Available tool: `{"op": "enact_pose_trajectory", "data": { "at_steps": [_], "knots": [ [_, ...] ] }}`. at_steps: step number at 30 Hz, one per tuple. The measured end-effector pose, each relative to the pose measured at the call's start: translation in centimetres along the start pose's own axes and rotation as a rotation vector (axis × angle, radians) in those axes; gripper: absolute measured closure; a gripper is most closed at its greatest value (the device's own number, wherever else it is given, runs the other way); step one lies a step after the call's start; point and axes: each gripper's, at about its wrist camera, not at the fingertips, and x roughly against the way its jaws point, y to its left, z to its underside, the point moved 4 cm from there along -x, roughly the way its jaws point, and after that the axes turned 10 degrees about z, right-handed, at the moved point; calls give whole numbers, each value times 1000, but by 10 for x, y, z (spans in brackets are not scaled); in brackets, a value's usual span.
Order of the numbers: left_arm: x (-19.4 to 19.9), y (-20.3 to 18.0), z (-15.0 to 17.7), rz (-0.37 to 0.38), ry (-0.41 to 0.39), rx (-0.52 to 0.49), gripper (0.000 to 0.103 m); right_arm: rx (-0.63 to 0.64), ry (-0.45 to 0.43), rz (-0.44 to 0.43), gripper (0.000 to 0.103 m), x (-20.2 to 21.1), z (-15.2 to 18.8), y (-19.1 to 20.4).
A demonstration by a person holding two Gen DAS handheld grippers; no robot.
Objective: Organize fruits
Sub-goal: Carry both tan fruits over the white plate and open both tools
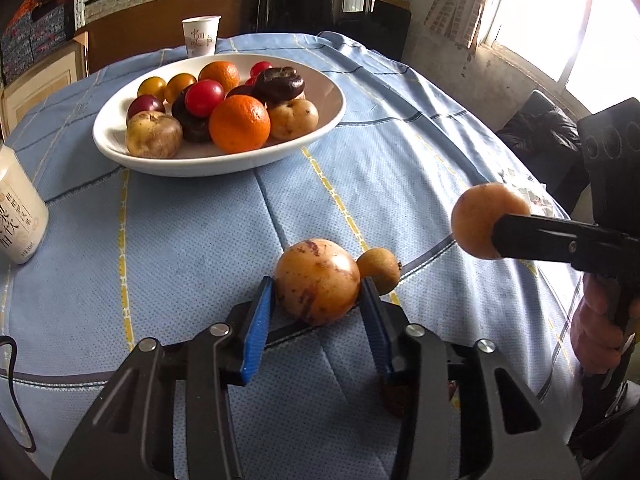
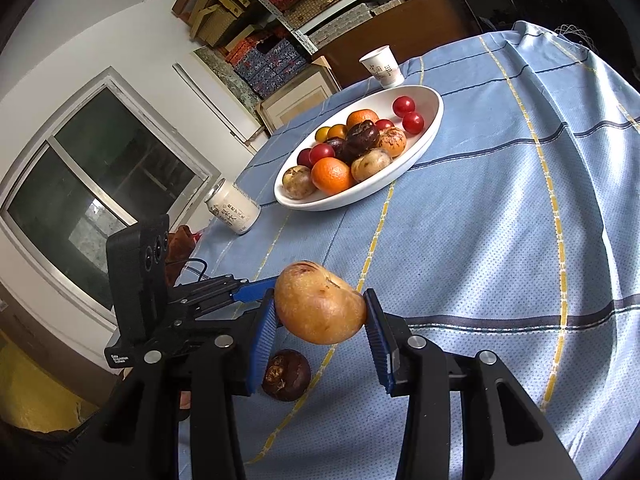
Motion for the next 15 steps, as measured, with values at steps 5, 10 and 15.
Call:
{"op": "enact_pose_trajectory", "data": {
  "at_steps": [5,10,15],
  "knots": [
    [1,2,0,-2,-6,2,61,-1,5,4,60,-2,0,-3],
    [16,7,-1,-9,-68,29,61,3,-6,15,60,-3,-1,-6],
    [39,9,-6,4,-128,43,61,35,-24,27,60,-5,-8,-1]
  ]
}}
